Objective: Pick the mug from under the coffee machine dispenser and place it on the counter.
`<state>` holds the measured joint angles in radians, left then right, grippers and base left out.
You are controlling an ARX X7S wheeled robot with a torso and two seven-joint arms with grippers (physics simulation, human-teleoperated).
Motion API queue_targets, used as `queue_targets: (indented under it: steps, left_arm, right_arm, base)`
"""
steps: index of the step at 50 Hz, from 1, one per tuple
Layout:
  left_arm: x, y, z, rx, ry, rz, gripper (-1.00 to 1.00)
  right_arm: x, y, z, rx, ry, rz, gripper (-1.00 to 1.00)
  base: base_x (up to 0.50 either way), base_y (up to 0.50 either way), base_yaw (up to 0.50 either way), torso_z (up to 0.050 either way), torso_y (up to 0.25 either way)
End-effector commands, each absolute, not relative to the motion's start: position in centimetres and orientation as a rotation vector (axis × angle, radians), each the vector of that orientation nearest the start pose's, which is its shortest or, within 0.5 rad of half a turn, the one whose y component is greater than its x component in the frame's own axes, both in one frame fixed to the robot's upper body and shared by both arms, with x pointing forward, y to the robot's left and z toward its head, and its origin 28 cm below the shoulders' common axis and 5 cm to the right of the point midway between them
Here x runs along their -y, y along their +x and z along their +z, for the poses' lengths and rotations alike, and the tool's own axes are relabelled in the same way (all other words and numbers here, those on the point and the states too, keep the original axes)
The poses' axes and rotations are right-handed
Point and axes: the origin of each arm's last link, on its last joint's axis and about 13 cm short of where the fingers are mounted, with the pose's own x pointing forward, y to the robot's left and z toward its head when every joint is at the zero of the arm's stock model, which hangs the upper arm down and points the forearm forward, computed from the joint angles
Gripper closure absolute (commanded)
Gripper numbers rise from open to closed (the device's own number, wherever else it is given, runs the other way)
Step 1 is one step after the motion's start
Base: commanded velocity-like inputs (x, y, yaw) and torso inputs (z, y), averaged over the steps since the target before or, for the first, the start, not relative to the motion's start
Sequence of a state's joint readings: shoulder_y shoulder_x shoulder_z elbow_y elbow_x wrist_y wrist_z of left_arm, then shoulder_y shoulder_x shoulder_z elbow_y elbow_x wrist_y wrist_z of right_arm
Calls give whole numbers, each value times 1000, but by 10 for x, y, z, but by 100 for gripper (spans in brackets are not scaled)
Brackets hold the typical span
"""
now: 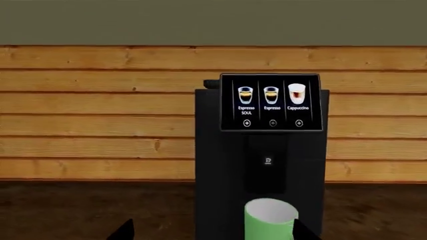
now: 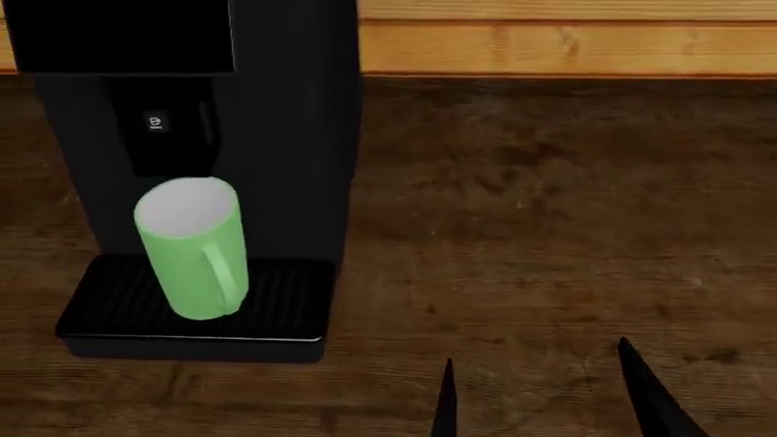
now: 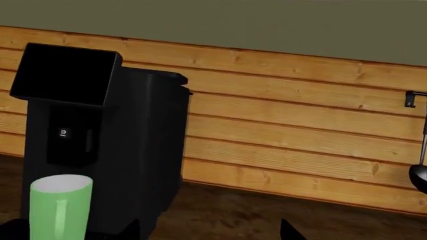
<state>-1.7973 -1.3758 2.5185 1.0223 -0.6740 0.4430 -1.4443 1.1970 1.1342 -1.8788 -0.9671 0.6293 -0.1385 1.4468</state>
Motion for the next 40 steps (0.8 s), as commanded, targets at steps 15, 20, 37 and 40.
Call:
queue_targets:
  steps: [15,20,37,40]
  left_arm:
    - [-243,102,207,250,2,23,-100]
    - [-243,103,207,245,2,24,-100]
    - [-242,100,203,230,-1,12,-100]
    - [-242,101,203,227,-9,15,-100]
  right_arm:
    - [103,133,172,198,-42,180,-100]
    - [103,144,171,150,-23,219,-100]
    - [84,185,173,-3,-84,390,-100]
    - [79,190,172,-14,-97,413,-100]
  base:
    - [152,143,0,0,1]
    - [0,0,0,0,0]
    - [0,0,0,0,0]
    - [0,0,0,0,0]
